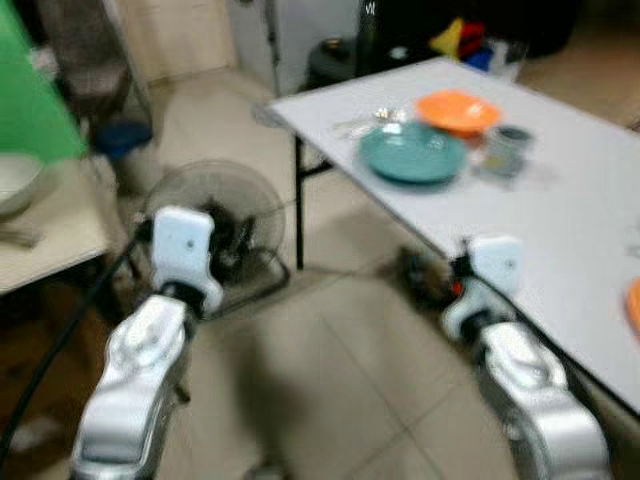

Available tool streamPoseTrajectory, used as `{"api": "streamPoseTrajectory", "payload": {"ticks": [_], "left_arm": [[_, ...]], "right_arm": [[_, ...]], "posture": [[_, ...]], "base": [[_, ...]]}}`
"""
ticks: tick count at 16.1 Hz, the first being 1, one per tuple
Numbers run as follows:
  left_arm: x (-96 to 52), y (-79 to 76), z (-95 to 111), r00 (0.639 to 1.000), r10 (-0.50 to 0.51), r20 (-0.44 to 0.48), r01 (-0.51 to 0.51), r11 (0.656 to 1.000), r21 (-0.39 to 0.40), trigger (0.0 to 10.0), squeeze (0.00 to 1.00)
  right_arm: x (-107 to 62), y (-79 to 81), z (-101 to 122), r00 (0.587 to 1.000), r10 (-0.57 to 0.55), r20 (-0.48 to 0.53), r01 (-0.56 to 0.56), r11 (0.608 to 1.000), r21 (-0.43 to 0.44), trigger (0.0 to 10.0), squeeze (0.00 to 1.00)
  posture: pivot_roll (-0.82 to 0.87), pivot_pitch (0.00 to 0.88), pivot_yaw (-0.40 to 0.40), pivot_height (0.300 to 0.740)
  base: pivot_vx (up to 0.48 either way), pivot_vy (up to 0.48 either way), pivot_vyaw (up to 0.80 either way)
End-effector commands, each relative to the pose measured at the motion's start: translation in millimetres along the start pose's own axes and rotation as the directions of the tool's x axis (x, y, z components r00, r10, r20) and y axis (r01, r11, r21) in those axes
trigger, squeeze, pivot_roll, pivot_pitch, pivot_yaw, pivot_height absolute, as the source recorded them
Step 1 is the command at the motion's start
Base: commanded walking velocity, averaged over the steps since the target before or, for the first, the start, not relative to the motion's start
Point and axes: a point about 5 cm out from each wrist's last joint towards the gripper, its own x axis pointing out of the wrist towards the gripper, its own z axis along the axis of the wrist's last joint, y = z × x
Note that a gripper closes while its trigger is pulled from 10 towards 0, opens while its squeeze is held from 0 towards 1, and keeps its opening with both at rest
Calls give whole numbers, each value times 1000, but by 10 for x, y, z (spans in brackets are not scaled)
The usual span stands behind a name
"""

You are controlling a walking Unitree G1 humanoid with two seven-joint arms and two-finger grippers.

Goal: Setting the table

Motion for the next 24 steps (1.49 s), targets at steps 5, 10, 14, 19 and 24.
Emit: {"api": "streamPoseTrajectory", "payload": {"ticks": [5,10,14,19,24], "left_arm": [[25,0,37,1000,2,4,-2,1000,-2,10000,0],[26,31,39,1000,9,4,-9,1000,-1,10000,0],[8,39,45,1000,9,-3,-9,1000,-3,10000,0],[-24,43,84,1000,26,10,-25,999,-47,10000,0],[-19,96,83,998,60,9,-59,997,-51,10000,0]], "right_arm": [[-10,-34,54,1000,12,16,-12,1000,27,10000,1000],[12,-9,53,999,38,18,-39,999,37,10000,1000],[9,41,43,997,70,13,-71,997,42,10000,1000],[30,121,28,990,142,-2,-142,989,36,10000,1000],[54,188,39,978,210,-3,-210,977,23,10000,1000]], "posture": [[138,0,36,727],[147,0,29,727],[159,0,28,727],[173,0,25,727],[174,0,20,727]], "base": [[0,313,0],[0,312,0],[0,312,0],[0,185,320],[0,0,800]]}}
